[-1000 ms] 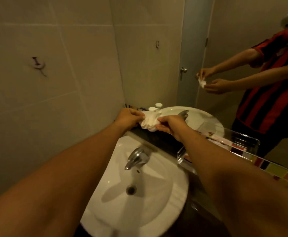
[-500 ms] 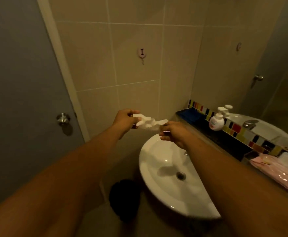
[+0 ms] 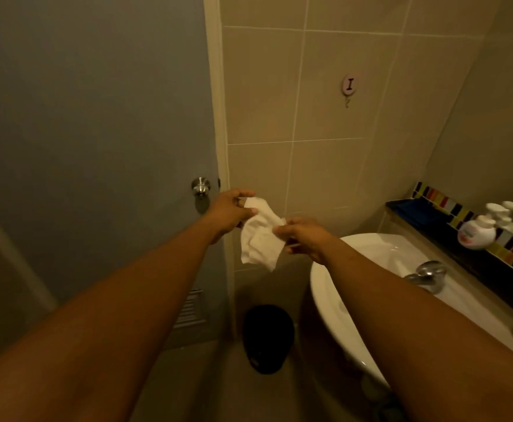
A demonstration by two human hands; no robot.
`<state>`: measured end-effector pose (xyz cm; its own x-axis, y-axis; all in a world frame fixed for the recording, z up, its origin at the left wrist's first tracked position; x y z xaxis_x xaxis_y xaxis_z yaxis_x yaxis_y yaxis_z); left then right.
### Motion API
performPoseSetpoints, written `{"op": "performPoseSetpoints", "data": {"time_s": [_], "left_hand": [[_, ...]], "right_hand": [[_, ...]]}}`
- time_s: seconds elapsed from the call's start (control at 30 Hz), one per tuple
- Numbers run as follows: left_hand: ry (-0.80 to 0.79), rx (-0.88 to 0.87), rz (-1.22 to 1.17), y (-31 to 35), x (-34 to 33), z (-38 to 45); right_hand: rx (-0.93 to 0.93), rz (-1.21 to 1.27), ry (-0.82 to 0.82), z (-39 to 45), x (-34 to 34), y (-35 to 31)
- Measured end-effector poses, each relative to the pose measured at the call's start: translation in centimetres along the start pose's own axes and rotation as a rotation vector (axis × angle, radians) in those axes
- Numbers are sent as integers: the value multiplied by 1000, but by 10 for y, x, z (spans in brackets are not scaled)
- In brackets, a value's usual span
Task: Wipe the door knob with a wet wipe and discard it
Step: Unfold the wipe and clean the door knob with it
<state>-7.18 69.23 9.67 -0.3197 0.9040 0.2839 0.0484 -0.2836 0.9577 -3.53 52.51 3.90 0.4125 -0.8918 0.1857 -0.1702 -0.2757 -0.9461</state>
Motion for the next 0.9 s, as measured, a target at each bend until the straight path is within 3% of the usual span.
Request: {"op": "performPoseSetpoints", "data": {"time_s": [0.17,0.27,0.37,0.73,0.9], "left_hand": [[67,76,-36,-28,43,11],[23,169,73,-55,57,15],[15,220,185,-80,69,28],[62,293,177,-104,84,106],[137,331,80,-123,91,124]], "right_hand": [[51,-6,60,35,-27,-21],[35,17,51,65,-44,-29],[-17,0,-10,95,-62,-31],[-93,-45,-305,182,-110,-35],[-118,-55,-216,219,-113,-29]]}}
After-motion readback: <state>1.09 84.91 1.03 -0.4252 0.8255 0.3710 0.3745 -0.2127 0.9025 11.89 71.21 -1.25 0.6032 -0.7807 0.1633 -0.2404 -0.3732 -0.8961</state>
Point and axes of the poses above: each hand's wrist, its own z-axis towards the middle knuckle, its own x-axis out of the back of the hand, y = z × x, the point moved 10 cm from there along z, towards the middle knuckle, and after that the axes turned 6 degrees about y, right-handed, at the moved point
